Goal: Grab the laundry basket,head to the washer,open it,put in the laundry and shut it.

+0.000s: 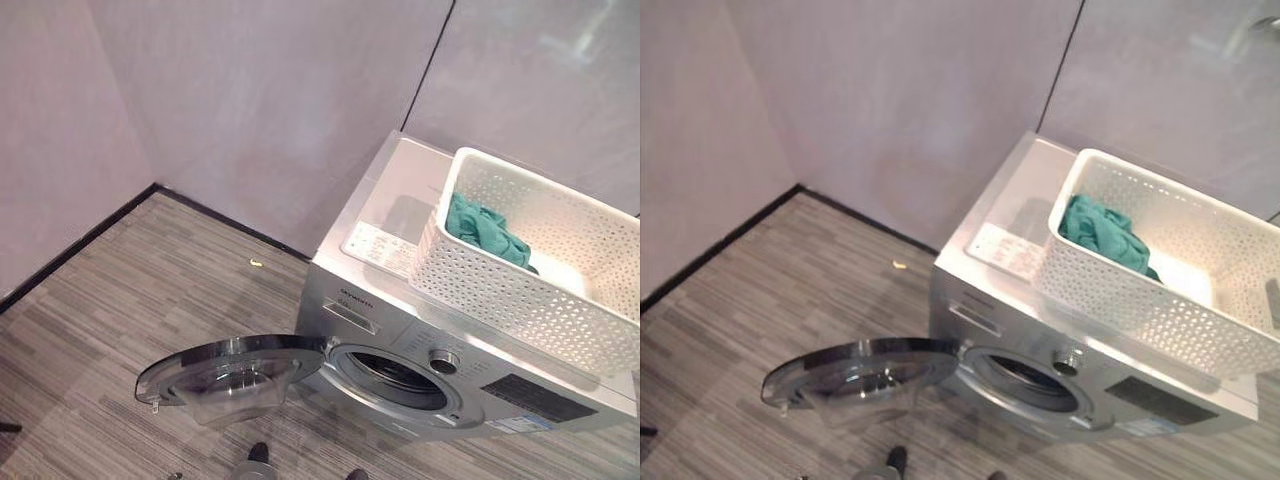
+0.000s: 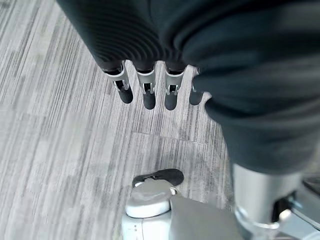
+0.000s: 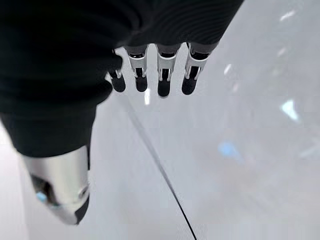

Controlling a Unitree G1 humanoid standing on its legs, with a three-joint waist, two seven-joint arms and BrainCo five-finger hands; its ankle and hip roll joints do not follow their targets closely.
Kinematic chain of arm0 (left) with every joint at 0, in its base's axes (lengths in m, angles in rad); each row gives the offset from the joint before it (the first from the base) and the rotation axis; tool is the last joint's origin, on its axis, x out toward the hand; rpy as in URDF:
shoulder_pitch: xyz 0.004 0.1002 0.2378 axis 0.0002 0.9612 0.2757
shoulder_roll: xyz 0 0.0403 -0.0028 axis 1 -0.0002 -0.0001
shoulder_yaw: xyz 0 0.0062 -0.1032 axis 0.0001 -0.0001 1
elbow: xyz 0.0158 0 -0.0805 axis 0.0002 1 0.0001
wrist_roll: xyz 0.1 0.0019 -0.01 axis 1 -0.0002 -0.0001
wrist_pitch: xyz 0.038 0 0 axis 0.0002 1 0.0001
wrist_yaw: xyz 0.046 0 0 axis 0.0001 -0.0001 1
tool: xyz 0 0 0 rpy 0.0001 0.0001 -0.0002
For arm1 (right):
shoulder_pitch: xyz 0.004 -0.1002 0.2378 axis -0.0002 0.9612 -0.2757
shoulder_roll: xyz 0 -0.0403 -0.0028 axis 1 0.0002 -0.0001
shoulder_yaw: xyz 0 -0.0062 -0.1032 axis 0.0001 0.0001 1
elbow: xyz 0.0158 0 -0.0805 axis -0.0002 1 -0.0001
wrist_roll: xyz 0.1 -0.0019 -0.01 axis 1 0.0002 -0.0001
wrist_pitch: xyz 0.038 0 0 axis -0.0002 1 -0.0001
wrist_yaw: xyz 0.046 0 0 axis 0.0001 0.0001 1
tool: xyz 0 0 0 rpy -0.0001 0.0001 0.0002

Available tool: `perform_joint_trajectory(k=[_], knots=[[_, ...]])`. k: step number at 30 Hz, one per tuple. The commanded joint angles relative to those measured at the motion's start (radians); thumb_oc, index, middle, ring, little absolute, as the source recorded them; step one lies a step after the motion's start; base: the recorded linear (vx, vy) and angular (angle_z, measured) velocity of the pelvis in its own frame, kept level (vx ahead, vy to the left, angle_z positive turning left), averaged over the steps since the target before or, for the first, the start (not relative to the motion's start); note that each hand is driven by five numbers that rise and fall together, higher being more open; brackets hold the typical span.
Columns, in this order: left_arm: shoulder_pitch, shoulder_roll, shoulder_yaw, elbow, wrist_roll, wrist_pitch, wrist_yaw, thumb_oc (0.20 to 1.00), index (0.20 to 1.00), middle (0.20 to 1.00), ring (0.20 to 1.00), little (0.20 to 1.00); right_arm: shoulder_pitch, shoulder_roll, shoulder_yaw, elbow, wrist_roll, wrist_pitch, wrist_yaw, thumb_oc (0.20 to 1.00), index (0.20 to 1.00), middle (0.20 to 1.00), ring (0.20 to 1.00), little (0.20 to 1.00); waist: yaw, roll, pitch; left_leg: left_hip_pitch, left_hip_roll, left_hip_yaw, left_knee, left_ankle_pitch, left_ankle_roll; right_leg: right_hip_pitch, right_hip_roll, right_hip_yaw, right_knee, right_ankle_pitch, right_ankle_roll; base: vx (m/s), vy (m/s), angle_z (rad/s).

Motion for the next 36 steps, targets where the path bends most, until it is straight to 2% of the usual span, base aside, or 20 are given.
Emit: perform_joint_trajectory(k=[1, 3, 10, 12, 13, 14, 17, 23, 27, 28, 32, 36], knots=[[0.036, 0.029, 0.018, 0.012, 0.02, -0.005, -0.026, 1.0, 1.0, 1.0, 1.0, 1.0, -0.024, -0.133, 0.072, -0.12, -0.141, 0.021, 0.073, 1.0, 1.0, 1.0, 1.0, 1.0, 0.005, -0.022, -0.009, -0.071, 0.023, -0.066, -0.016, 0.029, -0.046, 0.063, -0.015, 0.02, 0.01, -0.023, 0.072, 0.0, -0.01, 0.11], [0.044, 0.026, 0.019, 0.012, 0.025, -0.006, -0.032, 1.0, 1.0, 1.0, 1.0, 1.0, -0.031, -0.155, 0.11, -0.146, -0.172, 0.017, 0.094, 1.0, 1.0, 1.0, 1.0, 1.0, 0.002, -0.023, -0.009, -0.073, 0.023, -0.072, -0.016, 0.028, -0.046, 0.064, -0.015, 0.018, 0.008, -0.024, 0.071, 0.0, -0.006, 0.13], [0.068, -0.002, 0.02, 0.036, 0.064, -0.005, -0.075, 1.0, 1.0, 1.0, 1.0, 1.0, 0.067, -0.213, 0.1, -0.193, -0.229, 0.007, 0.15, 1.0, 1.0, 1.0, 1.0, 1.0, -0.015, -0.019, -0.025, -0.063, 0.023, -0.067, -0.016, 0.018, -0.045, 0.073, -0.016, 0.021, 0.006, -0.025, 0.072, 0.01, 0.007, 0.02], [0.067, -0.008, 0.025, 0.034, 0.068, -0.005, -0.079, 1.0, 1.0, 1.0, 1.0, 1.0, 0.079, -0.238, 0.103, -0.243, -0.307, -0.003, 0.128, 1.0, 1.0, 1.0, 1.0, 1.0, -0.023, -0.018, -0.029, -0.06, 0.023, -0.059, -0.016, 0.016, -0.045, 0.071, -0.017, 0.027, 0.005, -0.025, 0.073, -0.04, 0.032, -0.13], [0.066, -0.01, 0.028, 0.03, 0.07, -0.006, -0.078, 1.0, 1.0, 1.0, 1.0, 1.0, 0.084, -0.251, 0.112, -0.268, -0.349, -0.002, 0.125, 1.0, 1.0, 1.0, 1.0, 1.0, -0.027, -0.018, -0.026, -0.07, 0.015, -0.052, -0.016, 0.037, -0.037, 0.061, -0.027, 0.015, 0.007, -0.009, 0.066, -0.07, 0.043, -0.11], [0.063, -0.003, 0.032, 0.024, 0.07, -0.006, -0.076, 1.0, 1.0, 1.0, 1.0, 1.0, 0.071, -0.26, 0.136, -0.301, -0.415, -0.007, 0.11, 1.0, 1.0, 1.0, 1.0, 1.0, -0.027, -0.023, -0.026, -0.067, 0.016, -0.048, -0.016, 0.037, -0.037, 0.059, -0.027, 0.019, 0.008, -0.008, 0.067, -0.08, 0.036, -0.11], [0.055, 0.001, 0.051, 0.018, 0.083, -0.012, -0.067, 1.0, 1.0, 1.0, 1.0, 1.0, 0.034, -0.263, 0.186, -0.372, -0.475, -0.023, 0.101, 1.0, 1.0, 1.0, 1.0, 1.0, -0.031, -0.023, -0.025, -0.061, 0.018, -0.03, -0.016, 0.033, -0.038, 0.054, -0.031, 0.026, 0.008, -0.003, 0.07, -0.01, 0.002, -0.15], [0.043, 0.013, 0.065, 0.006, 0.09, -0.022, -0.056, 1.0, 1.0, 1.0, 1.0, 1.0, 0.039, -0.212, 0.21, -0.483, -0.522, -0.043, 0.089, 1.0, 1.0, 1.0, 1.0, 1.0, -0.019, -0.029, -0.007, -0.051, 0.023, -0.009, -0.016, 0.032, -0.04, 0.05, -0.031, 0.038, 0.007, 0.003, 0.07, -0.01, -0.018, -0.15], [0.03, 0.028, 0.064, 0.013, 0.129, -0.019, -0.036, 1.0, 1.0, 1.0, 1.0, 1.0, 0.002, -0.192, 0.284, -0.522, -0.597, -0.05, 0.092, 1.0, 1.0, 1.0, 1.0, 1.0, -0.011, -0.042, -0.004, -0.049, 0.025, -0.008, -0.016, 0.032, -0.042, 0.049, -0.03, 0.04, 0.008, 0.002, 0.068, -0.01, -0.011, -0.05], [0.024, 0.03, 0.068, 0.017, 0.147, -0.014, -0.028, 1.0, 1.0, 1.0, 1.0, 1.0, -0.026, -0.182, 0.344, -0.558, -0.65, -0.057, 0.096, 1.0, 1.0, 1.0, 1.0, 1.0, -0.006, -0.048, -0.005, -0.046, 0.026, -0.011, -0.016, 0.03, -0.042, 0.054, -0.03, 0.038, 0.007, -0.001, 0.068, 0.0, 0.0, 0.0], [0.018, 0.036, 0.092, 0.041, 0.156, -0.013, -0.019, 1.0, 1.0, 1.0, 1.0, 1.0, -0.06, -0.17, 0.44, -0.577, -0.769, -0.069, 0.079, 1.0, 1.0, 1.0, 1.0, 1.0, 0.001, -0.055, -0.007, -0.041, 0.024, -0.017, -0.016, 0.026, -0.041, 0.063, -0.032, 0.032, 0.008, -0.002, 0.069, 0.01, -0.002, 0.03], [0.007, 0.048, 0.107, 0.06, 0.166, -0.005, -0.014, 1.0, 1.0, 1.0, 1.0, 1.0, -0.026, -0.152, 0.448, -0.515, -0.81, -0.053, 0.086, 1.0, 1.0, 1.0, 1.0, 1.0, 0.004, -0.063, -0.007, -0.044, 0.02, -0.022, -0.016, 0.025, -0.04, 0.066, -0.036, 0.025, 0.009, 0.0, 0.073, 0.03, -0.003, 0.03]])
